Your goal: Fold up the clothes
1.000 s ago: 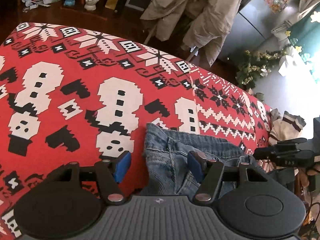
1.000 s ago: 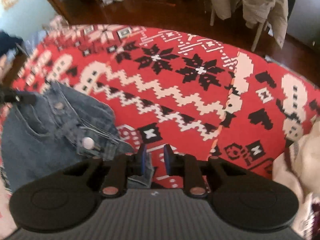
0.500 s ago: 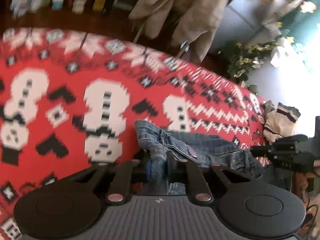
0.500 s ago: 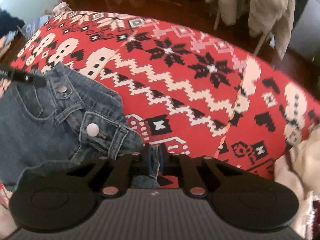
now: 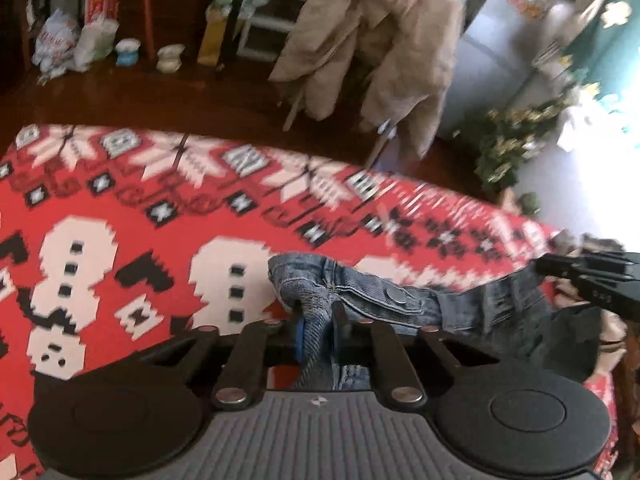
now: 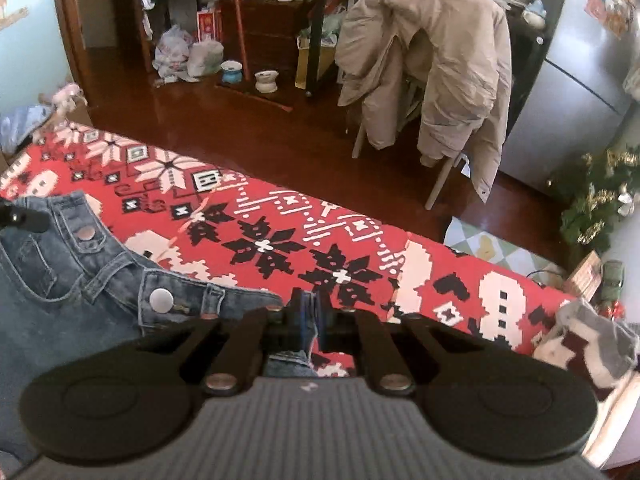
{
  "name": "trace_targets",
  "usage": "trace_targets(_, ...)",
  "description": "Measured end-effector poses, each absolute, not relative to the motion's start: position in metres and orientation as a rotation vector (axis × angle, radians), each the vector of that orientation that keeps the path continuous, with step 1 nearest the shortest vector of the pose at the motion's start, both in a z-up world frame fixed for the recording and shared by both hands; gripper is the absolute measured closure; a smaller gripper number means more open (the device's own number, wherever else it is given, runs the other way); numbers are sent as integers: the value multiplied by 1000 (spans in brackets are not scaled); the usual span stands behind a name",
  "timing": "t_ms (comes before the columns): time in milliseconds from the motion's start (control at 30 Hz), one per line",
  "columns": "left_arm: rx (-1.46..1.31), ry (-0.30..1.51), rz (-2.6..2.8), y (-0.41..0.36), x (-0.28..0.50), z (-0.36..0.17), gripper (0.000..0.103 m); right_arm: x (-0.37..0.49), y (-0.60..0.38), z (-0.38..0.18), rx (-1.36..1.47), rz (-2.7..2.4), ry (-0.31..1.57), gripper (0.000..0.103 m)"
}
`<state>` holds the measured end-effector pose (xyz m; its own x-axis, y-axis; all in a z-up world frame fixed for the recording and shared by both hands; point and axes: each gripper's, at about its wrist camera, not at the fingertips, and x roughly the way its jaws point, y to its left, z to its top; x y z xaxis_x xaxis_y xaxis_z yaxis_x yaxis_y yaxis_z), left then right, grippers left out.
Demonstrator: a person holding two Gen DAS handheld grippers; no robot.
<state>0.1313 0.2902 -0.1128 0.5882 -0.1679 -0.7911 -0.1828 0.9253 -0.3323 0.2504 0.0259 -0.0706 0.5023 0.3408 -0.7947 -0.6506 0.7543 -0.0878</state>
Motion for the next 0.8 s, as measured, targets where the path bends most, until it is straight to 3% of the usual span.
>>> trace_targets(100, -401, 955, 36, 292, 128, -119, 76, 254, 28, -75, -374, 613, 873, 96)
trace_targets(133, -394, 945, 44, 293, 125, -118, 66, 255, 29, -76, -363, 611, 881, 93)
trace_targets(233, -367, 910, 73, 297, 114, -110, 53, 253, 17, -69, -303, 624, 867, 76)
trace_targets(300, -376, 892, 67, 300, 107, -103, 53, 250, 6, -58, -279, 631, 857, 75)
trace_targets(567, -292, 817, 45, 259, 64, -64, 46, 217, -56, -20, -167, 651, 831, 52)
trace_targets(800, -392, 788, -86, 201, 20, -62, 45, 150, -107, -22, -101, 628, 809, 45)
